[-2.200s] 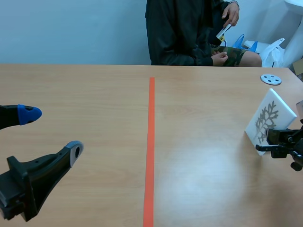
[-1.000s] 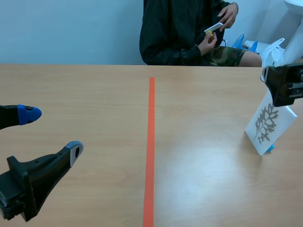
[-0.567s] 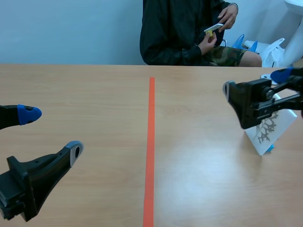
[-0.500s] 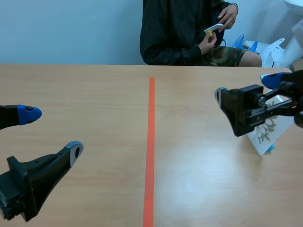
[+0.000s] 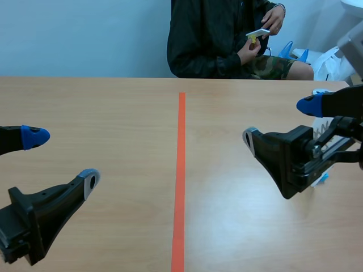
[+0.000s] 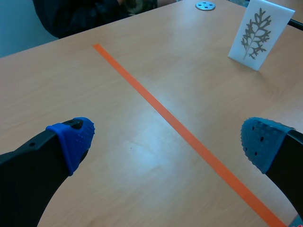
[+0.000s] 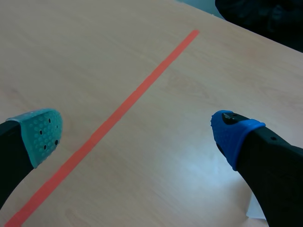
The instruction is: Sort the leaf by its shape. The table is split by an orange tape line. A compound leaf with several leaflets goes to the left side, a simple leaf with one blade goes to the right side. Return to the home posture when a red brick is placed on the table.
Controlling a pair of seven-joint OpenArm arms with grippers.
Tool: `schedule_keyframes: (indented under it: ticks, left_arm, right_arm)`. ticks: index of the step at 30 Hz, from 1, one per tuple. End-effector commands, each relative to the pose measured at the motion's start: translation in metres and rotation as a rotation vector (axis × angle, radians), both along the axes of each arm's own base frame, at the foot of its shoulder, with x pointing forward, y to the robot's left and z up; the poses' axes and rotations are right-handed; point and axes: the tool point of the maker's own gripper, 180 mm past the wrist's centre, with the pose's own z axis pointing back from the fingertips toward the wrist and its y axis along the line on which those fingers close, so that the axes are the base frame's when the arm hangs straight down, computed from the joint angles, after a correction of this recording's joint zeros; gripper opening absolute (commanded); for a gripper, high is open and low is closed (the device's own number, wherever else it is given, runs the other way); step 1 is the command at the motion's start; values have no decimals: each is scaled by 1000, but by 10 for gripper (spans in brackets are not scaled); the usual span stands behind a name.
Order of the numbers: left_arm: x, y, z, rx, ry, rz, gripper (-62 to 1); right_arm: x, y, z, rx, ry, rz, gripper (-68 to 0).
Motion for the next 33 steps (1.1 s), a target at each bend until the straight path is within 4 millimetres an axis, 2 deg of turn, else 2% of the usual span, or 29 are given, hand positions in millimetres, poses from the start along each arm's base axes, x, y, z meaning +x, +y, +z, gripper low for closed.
schedule_keyframes:
  ticks: [1, 19, 28, 33]
  left_arm:
    - [0, -4, 7, -26, -18, -3, 14]
    - [0, -4, 7, -26, -18, -3, 14]
    - [0, -4, 7, -26, -18, -3, 14]
    - [0, -4, 7, -26, -18, -3, 14]
  right_arm:
    - [4, 0, 10, 10, -35, -3, -19]
    - [6, -3, 9, 16, -31, -22, -19]
    - [8, -13, -6, 30, 8, -75, -19]
    - [8, -14, -7, 30, 11, -77, -19]
